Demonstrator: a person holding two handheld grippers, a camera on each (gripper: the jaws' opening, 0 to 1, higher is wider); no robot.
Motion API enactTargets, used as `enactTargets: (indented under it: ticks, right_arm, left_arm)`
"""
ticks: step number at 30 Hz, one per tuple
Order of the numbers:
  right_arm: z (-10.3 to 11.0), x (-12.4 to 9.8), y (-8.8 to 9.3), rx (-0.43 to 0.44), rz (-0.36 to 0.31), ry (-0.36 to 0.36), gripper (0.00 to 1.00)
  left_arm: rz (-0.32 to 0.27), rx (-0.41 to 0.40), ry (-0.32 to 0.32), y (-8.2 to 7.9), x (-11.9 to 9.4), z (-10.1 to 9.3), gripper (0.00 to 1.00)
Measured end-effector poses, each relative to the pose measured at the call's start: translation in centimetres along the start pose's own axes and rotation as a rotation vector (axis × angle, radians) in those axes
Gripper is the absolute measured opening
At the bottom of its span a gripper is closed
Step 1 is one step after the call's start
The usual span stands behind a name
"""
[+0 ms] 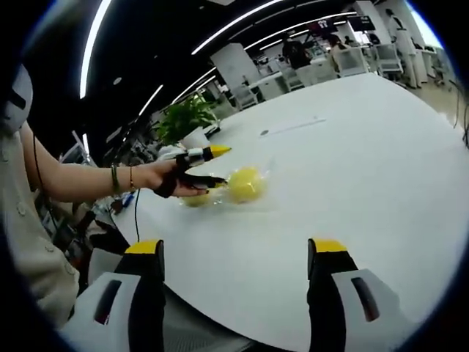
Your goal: Compare the silicone blocks by pressing each to a similar depth, holding the contact briefly, and releasing to observe deformation and rebound differences across the visible hardness samples.
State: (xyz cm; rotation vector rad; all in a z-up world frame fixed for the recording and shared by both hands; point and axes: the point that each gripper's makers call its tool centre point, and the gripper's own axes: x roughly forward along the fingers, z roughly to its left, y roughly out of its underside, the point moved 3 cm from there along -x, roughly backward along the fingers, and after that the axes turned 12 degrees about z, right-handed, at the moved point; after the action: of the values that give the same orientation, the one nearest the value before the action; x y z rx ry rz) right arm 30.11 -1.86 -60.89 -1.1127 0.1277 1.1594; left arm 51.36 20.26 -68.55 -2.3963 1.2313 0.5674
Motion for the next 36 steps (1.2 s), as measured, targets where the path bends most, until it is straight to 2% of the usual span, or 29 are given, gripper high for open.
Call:
enactTargets:
  ticks: [4,9,13,14,19,24,27,30,31,32,36]
  right_arm:
    - [-0.5,-0.1,0.2,0.009,0.005,0.007,0.74]
    - [-1.0,-0.2,0.6,0.019,0.000,0.013,0.73]
    - [-1.2,0.1,1.1,0.023,0.013,0.013,0.72]
    - [-1.2,0.1,1.2,0.023,0.016,0.013,0.72]
    - [-1.4,0.2,1.4,0.034,0.015,0.016,0.71]
    - [-1.6,0.5,1.5,0.039,0.023,0.018,0.70]
    - [-1.7,0.6,1.2,0.038,0.019,0.015,0.70]
    - [-1.6,0.9,0.9,0.036,0.018,0.009,0.69]
    - [-1.5,1.0,0.9,0.034,0.019,0.006,0.69]
    - [-1.5,1.1,0.9,0.031,0.022,0.004,0.68]
    - [-1.2,1.1,0.7,0.024,0.027,0.000,0.68]
  left_arm:
    - [0.011,-0.007,-0.020,0.4,1.0,0.6,0.57]
    - [0.016,0.003,-0.064,0.6,1.7,1.6,0.38]
    - [0.062,0.004,-0.092,1.1,2.2,2.4,0.22]
    - [0.054,0.030,-0.080,1.0,2.3,2.3,0.22]
    - [0.058,0.009,-0.091,0.4,2.6,2.7,0.16]
    - [0.089,0.088,-0.097,0.1,2.8,2.3,0.08]
    - [0.102,0.103,-0.097,-0.1,3.0,2.0,0.03]
    - [0.122,0.209,-0.128,-0.2,3.0,1.8,0.00]
    - [0.127,0.302,-0.149,-0.3,3.1,1.7,0.00]
    - [0.132,0.333,-0.159,-0.2,3.1,1.5,0.00]
    - [0.142,0.357,-0.191,-0.2,3.0,0.9,0.00]
